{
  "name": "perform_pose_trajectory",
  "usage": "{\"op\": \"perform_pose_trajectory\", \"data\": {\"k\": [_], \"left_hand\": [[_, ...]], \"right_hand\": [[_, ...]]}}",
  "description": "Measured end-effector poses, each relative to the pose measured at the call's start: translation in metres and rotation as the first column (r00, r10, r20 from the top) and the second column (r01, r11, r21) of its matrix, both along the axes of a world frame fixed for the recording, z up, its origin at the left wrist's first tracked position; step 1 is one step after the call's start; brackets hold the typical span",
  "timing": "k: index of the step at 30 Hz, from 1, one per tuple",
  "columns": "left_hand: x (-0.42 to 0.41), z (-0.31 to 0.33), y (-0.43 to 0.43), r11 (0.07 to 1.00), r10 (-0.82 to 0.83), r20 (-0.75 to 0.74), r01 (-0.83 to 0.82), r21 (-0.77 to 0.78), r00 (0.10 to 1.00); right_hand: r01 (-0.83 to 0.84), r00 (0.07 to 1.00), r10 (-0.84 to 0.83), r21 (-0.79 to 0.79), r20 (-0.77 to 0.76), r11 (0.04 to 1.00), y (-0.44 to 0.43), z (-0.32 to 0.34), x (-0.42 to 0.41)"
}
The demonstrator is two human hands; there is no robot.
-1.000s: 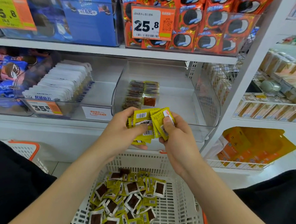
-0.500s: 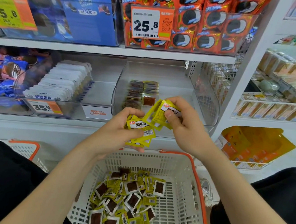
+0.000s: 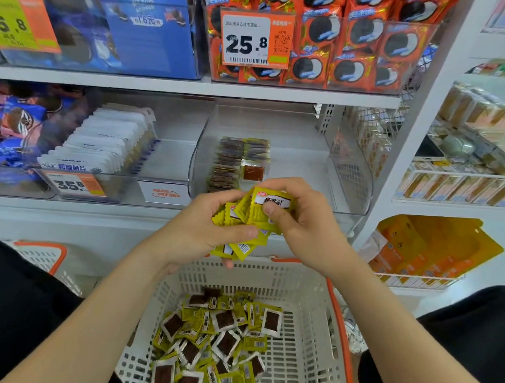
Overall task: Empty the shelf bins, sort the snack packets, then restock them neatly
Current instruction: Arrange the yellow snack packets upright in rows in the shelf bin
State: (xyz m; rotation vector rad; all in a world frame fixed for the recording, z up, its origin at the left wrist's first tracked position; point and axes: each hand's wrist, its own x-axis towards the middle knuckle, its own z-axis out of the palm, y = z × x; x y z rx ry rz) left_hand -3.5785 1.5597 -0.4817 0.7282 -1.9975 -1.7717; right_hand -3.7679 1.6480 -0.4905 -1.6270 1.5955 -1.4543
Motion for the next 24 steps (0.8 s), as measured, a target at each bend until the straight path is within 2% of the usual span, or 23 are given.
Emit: {"op": "perform_pose_trajectory", "data": {"k": [3, 7, 11, 14, 17, 19, 21, 23, 24], "left_hand": [[-0.002, -0.002, 0.001, 0.999, 0.047, -0.009, -0.047, -0.010, 0.999], [0.001, 0.001, 0.002, 0.998, 0.038, -0.030, -0.040, -0.051, 0.999], [0.002, -0.001, -0.001, 0.986, 0.113, 0.028, -0.109, -0.123, 0.993], [0.003, -0.005, -0.001, 0.989, 0.100, -0.035, -0.104, -0.105, 0.994], [0.003, -0.004, -0.002, 0.987, 0.074, -0.022, -0.077, -0.143, 0.997], [0.003, -0.002, -0.002, 0.983, 0.114, -0.024, -0.116, -0.142, 0.993], [0.002, 0.000, -0.001, 0.985, 0.143, -0.051, -0.147, -0.088, 0.988], [0.001, 0.001, 0.000, 0.985, 0.152, -0.071, -0.157, -0.068, 0.986], [0.000, 0.001, 0.000, 0.983, 0.157, -0.067, -0.163, -0.088, 0.985]], "right_hand": [[0.039, 0.998, -0.042, 0.048, 0.056, 0.998, -0.004, -0.007, 0.001], [-0.088, 0.977, 0.059, 0.138, 0.206, 0.987, 0.002, -0.007, 0.007], [-0.183, 0.976, 0.149, 0.222, 0.162, 0.958, 0.006, -0.001, 0.007], [-0.109, 0.987, 0.079, 0.227, 0.138, 0.968, 0.006, 0.001, -0.001], [-0.013, 0.992, -0.015, 0.216, 0.124, 0.976, 0.005, -0.003, -0.004], [0.035, 0.994, -0.054, 0.197, 0.093, 0.980, 0.004, -0.004, -0.004], [0.079, 0.987, -0.101, 0.166, 0.126, 0.983, 0.002, -0.006, -0.007], [0.073, 0.984, -0.097, 0.163, 0.148, 0.984, 0.001, -0.007, -0.007], [0.045, 0.993, -0.062, 0.163, 0.100, 0.986, 0.001, -0.007, -0.007]]}}
